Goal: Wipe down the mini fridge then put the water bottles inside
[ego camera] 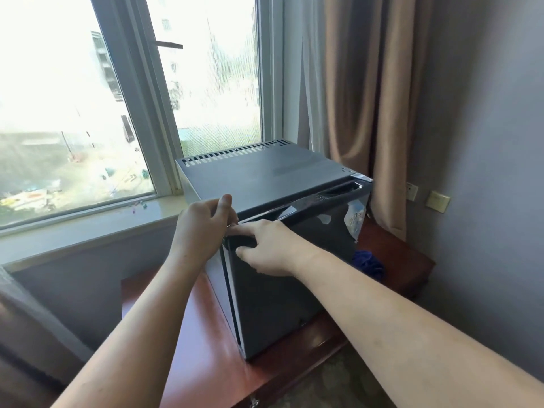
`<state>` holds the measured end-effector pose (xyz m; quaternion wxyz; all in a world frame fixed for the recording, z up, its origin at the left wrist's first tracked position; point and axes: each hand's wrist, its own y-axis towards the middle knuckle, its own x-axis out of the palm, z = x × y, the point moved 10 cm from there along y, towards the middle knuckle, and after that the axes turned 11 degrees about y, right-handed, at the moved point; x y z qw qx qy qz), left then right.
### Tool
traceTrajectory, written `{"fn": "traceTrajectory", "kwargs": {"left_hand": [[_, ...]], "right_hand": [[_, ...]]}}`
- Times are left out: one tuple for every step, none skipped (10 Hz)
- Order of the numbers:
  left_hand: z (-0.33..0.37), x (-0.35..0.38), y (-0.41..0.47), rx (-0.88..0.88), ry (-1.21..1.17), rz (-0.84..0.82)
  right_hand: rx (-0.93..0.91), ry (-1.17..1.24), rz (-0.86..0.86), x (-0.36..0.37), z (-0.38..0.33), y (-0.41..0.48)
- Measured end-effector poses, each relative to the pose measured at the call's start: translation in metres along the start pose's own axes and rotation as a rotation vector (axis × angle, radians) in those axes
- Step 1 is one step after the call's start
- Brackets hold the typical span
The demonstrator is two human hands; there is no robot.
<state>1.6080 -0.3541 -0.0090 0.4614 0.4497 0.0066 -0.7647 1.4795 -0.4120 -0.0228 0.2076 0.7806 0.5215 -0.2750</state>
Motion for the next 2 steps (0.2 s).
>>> {"fn": "traceTrajectory", "kwargs": {"left_hand": [[0.012, 0.004, 0.001, -0.009, -0.021, -0.009], [0.04, 0.011, 0.003, -0.082, -0.1, 0.012]], "right_hand": [[-0.04, 0.191, -0.001, -0.007, 0.013, -0.001], [0.002, 0.469, 0.332, -0.072, 0.049, -0.011]]}}
